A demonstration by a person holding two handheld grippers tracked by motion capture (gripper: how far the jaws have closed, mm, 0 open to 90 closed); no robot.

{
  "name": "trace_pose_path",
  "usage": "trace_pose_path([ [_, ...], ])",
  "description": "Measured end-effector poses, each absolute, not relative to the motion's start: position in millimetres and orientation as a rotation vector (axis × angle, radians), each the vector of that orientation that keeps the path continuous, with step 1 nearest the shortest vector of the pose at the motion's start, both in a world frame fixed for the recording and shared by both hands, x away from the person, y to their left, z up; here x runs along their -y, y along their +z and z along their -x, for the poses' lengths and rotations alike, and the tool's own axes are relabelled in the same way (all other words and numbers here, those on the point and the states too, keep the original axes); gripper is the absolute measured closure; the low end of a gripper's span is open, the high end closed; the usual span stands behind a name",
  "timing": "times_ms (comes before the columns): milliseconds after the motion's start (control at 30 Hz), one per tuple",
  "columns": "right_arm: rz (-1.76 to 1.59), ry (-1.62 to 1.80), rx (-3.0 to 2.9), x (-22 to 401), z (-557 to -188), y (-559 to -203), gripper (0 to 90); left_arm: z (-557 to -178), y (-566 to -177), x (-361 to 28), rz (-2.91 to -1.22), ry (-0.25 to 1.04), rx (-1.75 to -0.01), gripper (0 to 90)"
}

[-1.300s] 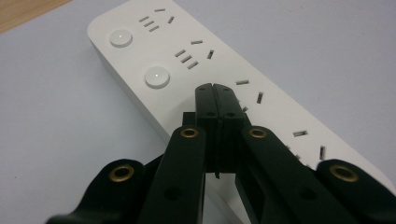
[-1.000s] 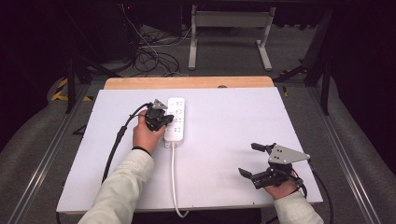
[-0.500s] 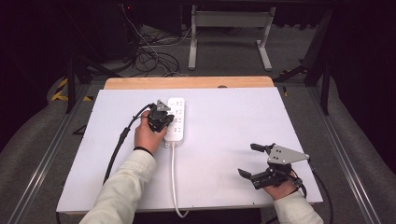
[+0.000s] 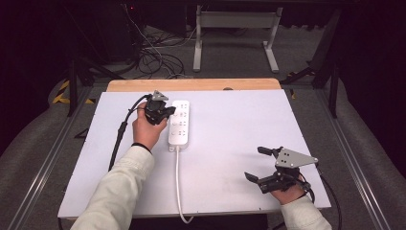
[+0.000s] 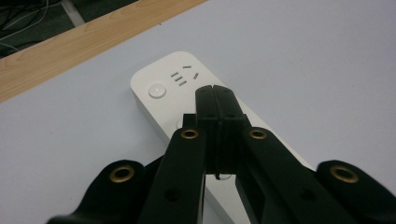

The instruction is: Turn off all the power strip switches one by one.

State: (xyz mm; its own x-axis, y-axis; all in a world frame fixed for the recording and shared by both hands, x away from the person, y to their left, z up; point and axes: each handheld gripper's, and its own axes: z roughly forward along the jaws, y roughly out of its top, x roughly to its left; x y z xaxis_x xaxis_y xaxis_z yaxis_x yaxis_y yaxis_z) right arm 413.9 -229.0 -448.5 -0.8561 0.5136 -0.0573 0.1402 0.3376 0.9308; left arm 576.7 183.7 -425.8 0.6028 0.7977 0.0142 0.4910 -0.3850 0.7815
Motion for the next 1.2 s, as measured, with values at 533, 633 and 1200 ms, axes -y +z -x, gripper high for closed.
trace_pose_path([
  [533,-0.581,1.535,-2.268,230.9,-414.8,-448.8,4.1,-600.1,-449.3,-182.0,-2.083,0.505,-1.029,90.0],
  [633,-0.579,1.537,-2.268,231.5,-415.2,-448.9,4.1,-602.9,-453.8,-180.9,-2.103,0.507,-1.033,90.0],
  [1200,-0.573,1.542,-2.269,231.9,-414.9,-448.7,4.1,-606.5,-462.2,-179.3,-2.098,0.529,-1.031,90.0],
])
